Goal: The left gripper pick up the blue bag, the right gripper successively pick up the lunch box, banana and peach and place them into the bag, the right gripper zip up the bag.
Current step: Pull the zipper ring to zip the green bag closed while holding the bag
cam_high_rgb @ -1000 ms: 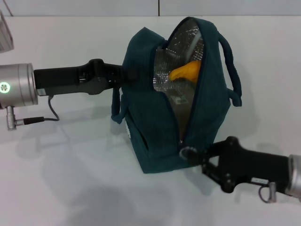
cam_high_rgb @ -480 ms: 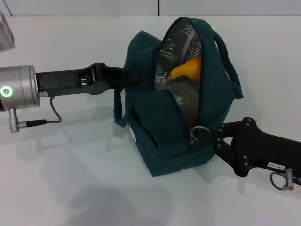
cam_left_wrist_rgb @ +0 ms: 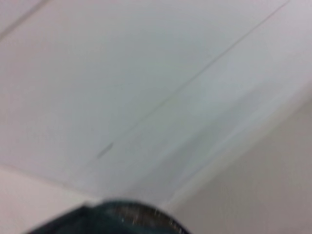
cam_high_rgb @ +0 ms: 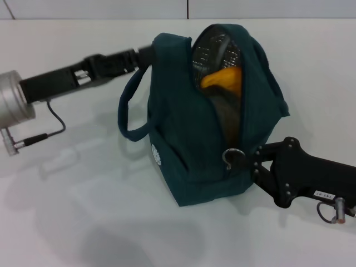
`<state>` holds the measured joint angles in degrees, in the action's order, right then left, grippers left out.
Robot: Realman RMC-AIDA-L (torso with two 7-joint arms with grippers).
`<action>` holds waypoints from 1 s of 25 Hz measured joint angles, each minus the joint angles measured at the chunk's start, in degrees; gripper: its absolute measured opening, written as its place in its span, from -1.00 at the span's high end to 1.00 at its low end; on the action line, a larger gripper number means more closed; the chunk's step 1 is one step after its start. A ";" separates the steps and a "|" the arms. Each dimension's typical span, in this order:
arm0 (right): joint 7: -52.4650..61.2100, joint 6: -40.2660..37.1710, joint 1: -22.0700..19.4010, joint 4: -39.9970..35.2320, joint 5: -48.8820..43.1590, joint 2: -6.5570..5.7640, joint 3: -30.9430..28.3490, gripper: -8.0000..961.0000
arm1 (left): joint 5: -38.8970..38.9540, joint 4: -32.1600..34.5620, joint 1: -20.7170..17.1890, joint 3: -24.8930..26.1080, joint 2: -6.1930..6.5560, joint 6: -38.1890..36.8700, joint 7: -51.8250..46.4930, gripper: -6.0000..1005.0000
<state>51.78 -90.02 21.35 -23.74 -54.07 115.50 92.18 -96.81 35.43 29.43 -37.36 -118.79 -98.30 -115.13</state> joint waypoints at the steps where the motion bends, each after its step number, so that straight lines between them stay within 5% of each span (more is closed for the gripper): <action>1: -0.16 -0.05 0.01 -0.04 0.11 0.02 -0.05 0.95 | 1.24 0.16 -0.53 0.08 -0.03 -0.14 0.85 0.48; 8: -1.19 -0.57 0.13 -0.62 2.61 0.07 -0.37 0.95 | 10.29 0.40 -5.05 0.26 1.28 -5.48 8.53 -0.12; 15: -2.77 -2.68 0.65 -1.99 5.59 -0.05 -1.64 0.95 | 10.91 -0.06 -7.53 0.02 1.41 -9.72 14.99 -0.73; 25: -2.24 -0.34 7.58 -2.91 9.75 0.38 -2.31 0.95 | 8.59 -3.59 -12.08 -0.24 0.44 -13.43 28.58 -0.75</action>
<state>49.54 -90.36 28.93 -26.65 -44.33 115.88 89.88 -88.23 31.84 17.35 -37.60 -118.35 -111.74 -86.55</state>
